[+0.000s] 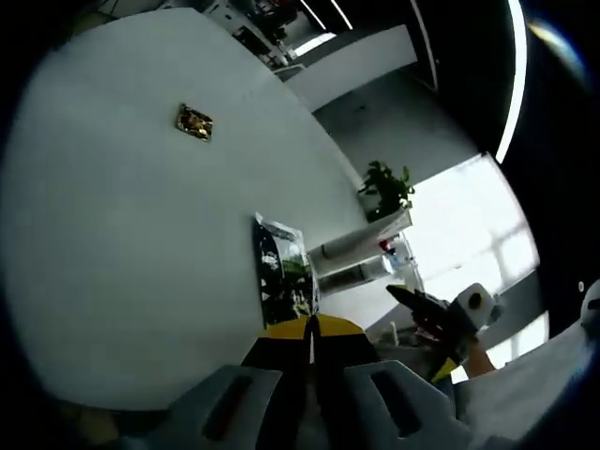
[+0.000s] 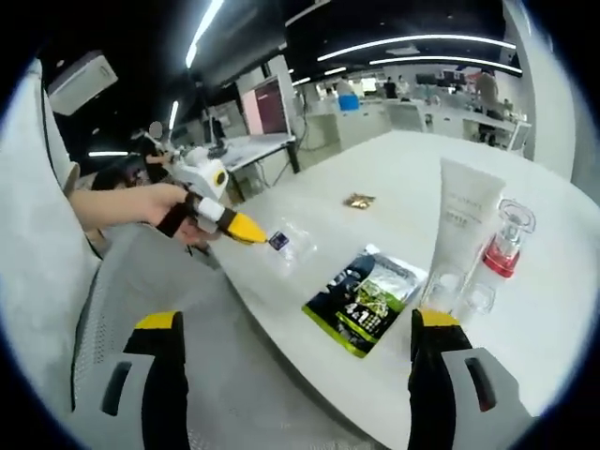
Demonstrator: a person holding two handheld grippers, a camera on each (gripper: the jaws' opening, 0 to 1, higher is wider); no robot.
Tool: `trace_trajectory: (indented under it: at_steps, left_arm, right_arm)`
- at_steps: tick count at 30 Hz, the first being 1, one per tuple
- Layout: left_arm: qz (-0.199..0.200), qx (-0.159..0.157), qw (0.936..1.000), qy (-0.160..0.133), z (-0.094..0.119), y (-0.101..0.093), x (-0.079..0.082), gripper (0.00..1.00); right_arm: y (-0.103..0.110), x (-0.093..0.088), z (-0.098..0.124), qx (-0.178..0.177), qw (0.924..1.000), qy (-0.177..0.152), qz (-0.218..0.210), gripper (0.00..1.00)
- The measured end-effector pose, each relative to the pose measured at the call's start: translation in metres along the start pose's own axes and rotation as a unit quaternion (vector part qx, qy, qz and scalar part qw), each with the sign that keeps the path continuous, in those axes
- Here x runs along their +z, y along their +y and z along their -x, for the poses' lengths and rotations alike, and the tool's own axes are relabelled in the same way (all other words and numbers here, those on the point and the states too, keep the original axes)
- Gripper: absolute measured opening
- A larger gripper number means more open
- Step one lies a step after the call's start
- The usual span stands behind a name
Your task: Arrange the skincare products in the storage area until every visible bottle or jar stands upright without overlapping.
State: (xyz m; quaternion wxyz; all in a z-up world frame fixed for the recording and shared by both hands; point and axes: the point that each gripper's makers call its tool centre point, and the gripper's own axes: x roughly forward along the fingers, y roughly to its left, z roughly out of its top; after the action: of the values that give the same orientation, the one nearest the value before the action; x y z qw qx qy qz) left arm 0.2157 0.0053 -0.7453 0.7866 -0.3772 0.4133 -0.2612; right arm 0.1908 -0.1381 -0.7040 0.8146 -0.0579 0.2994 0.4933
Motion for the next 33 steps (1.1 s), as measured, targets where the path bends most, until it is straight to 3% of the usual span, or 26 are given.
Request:
trace_trajectory:
  at_steps: [15, 33]
  left_arm:
    - [0.021, 0.086, 0.9959, 0.022, -0.017, 0.032, -0.006, 0.0]
    - [0.036, 0.111, 0.9925, 0.035, -0.023, 0.051, -0.014, 0.0]
  right_arm:
    - [-0.02, -0.004, 0.015, -0.033, 0.9994, 0.012, 0.007, 0.99]
    - [-0.044, -0.012, 0.024, -0.075, 0.9972, 0.006, 0.002, 0.99]
